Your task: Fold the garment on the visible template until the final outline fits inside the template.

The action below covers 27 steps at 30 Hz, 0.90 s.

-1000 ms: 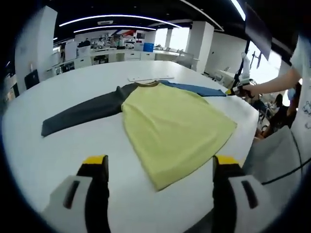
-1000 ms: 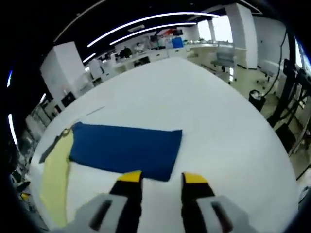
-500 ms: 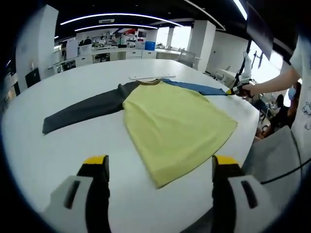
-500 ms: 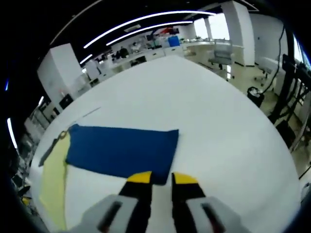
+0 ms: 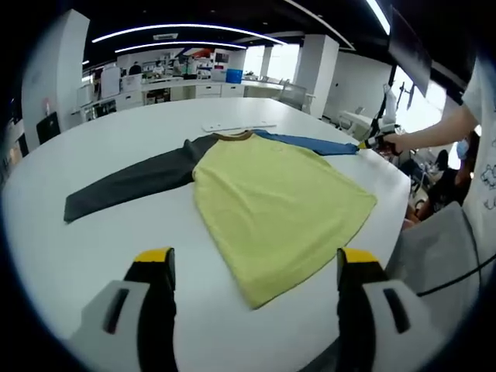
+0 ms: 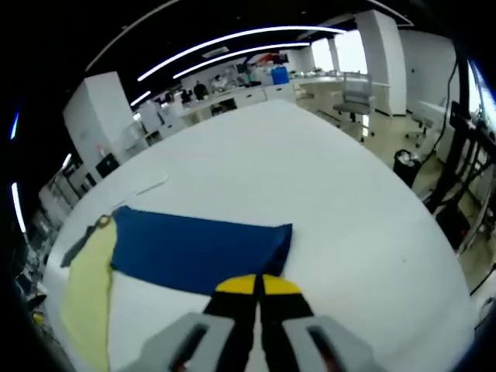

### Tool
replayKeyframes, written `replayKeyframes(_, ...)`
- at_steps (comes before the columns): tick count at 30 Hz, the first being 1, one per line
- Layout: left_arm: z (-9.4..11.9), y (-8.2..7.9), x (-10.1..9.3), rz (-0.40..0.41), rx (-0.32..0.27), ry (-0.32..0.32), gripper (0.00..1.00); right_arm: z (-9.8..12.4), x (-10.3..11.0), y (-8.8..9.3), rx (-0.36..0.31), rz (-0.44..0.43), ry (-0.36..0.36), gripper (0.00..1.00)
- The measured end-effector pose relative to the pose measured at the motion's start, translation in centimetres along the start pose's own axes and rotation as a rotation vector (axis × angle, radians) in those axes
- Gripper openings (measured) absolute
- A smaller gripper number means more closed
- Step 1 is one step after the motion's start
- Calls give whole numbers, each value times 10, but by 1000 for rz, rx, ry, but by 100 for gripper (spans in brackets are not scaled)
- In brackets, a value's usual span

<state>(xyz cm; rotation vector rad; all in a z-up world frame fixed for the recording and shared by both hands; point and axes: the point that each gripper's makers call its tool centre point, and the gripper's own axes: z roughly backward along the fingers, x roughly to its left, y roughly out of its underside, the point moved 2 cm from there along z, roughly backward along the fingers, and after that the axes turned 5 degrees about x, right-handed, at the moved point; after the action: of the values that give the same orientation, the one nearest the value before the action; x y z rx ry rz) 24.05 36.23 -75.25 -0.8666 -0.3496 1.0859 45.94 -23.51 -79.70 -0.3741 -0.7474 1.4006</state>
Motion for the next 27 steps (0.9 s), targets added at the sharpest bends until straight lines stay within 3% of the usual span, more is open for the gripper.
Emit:
replayKeyframes(8,6,0,4,-11,-9,30,83,8,35,-19,-48,30,-56,0)
replayKeyframes(17,12,-4,17,-13,-46,47,83,8,102,-25,-67,92,-134,0)
replayKeyframes(19,13,-4,21,-8,-53,51,83,2,101,-35,-68,106,-153,0)
replayKeyframes(21,14,-4,22,-14,-57,58,83,5,131,-26,-67,120,-178,0)
replayKeyframes(27,17,-2,25,-34,-58,67,82,-8,182,-29,-55,168,-235,0)
